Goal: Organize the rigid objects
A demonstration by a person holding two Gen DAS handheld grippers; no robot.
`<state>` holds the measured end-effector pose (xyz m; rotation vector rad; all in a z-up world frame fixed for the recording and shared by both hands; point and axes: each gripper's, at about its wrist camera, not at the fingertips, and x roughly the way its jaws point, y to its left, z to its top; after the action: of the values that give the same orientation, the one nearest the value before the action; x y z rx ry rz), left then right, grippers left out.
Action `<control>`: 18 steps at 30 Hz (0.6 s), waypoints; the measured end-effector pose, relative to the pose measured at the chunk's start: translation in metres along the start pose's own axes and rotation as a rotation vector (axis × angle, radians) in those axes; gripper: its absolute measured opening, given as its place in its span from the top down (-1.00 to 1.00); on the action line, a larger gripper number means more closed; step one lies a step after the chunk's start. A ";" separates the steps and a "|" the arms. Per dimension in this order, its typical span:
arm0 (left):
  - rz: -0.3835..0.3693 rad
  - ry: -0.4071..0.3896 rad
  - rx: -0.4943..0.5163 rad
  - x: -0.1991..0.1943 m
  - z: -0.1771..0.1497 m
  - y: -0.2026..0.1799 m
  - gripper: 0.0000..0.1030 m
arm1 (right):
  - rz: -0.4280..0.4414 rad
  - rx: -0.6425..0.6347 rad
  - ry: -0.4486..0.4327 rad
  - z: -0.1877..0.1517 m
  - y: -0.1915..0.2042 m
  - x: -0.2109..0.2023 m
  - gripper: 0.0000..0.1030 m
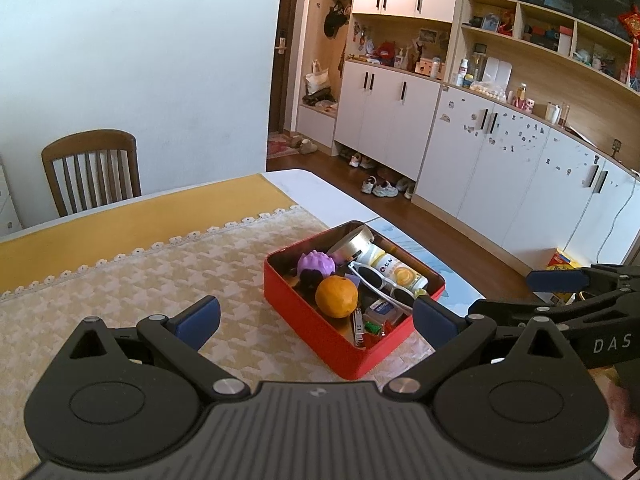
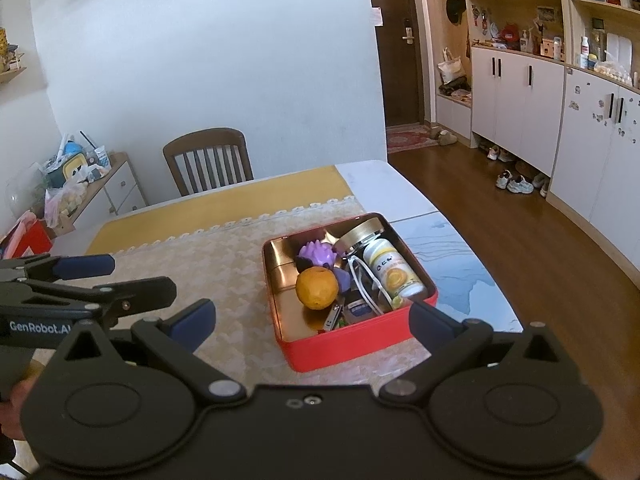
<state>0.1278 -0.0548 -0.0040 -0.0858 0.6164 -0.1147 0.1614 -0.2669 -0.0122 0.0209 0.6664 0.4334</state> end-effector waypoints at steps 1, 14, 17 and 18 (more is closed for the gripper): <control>0.002 -0.001 0.001 0.000 0.000 0.000 -1.00 | -0.002 -0.003 -0.001 0.000 0.000 0.000 -1.00; 0.030 -0.009 0.015 0.000 -0.001 -0.002 -1.00 | -0.003 -0.006 0.003 0.001 0.000 0.001 -1.00; 0.041 -0.016 0.026 0.000 -0.001 -0.004 -1.00 | -0.006 -0.011 0.008 0.000 0.001 0.002 -1.00; 0.044 -0.017 0.028 0.001 -0.001 -0.004 -1.00 | -0.008 -0.014 0.011 0.000 0.001 0.003 -1.00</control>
<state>0.1270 -0.0592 -0.0049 -0.0455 0.5993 -0.0797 0.1632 -0.2647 -0.0138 0.0033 0.6739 0.4309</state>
